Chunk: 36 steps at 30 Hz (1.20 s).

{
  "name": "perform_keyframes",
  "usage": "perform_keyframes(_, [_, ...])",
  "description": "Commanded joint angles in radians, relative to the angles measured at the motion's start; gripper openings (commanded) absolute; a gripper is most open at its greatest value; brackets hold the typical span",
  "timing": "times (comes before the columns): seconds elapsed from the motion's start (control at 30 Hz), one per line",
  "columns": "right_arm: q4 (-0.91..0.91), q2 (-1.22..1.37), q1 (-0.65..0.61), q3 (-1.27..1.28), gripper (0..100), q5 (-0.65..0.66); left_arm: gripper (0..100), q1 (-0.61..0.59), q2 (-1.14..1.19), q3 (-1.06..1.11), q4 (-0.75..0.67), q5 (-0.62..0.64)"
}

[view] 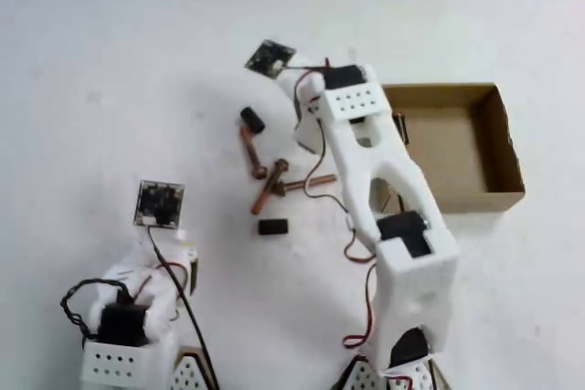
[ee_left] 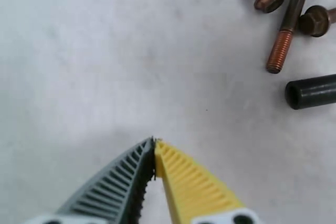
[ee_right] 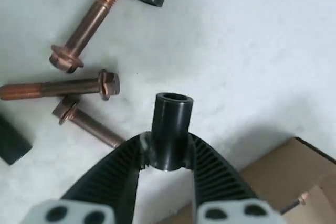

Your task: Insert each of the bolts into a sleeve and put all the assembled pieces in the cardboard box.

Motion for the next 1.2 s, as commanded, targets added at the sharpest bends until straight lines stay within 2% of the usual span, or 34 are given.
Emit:
perform_keyframes(0.0, [0.102, -0.148, 0.019, -0.034, 1.7, 0.009, 2, -0.007, -0.005, -0.002, 0.012, -0.005])
perform_keyframes(0.4, [0.375, -0.412, 0.019, -0.032, 1.7, 0.015, 2, -0.007, -0.005, -0.002, 0.012, -0.005])
perform_keyframes(0.67, [0.39, -0.688, 0.012, 0.152, 1.7, 0.017, 2, -0.007, -0.005, -0.002, 0.012, -0.005])
perform_keyframes(0.93, [0.246, -0.955, 0.016, 0.546, 1.7, 0.017, 2, -0.007, -0.005, -0.002, 0.009, -0.005])
perform_keyframes(1.17, [-0.042, -1.064, 0.019, 0.976, 1.7, 0.017, 2, -0.007, -0.005, -0.002, 0.011, -0.005])
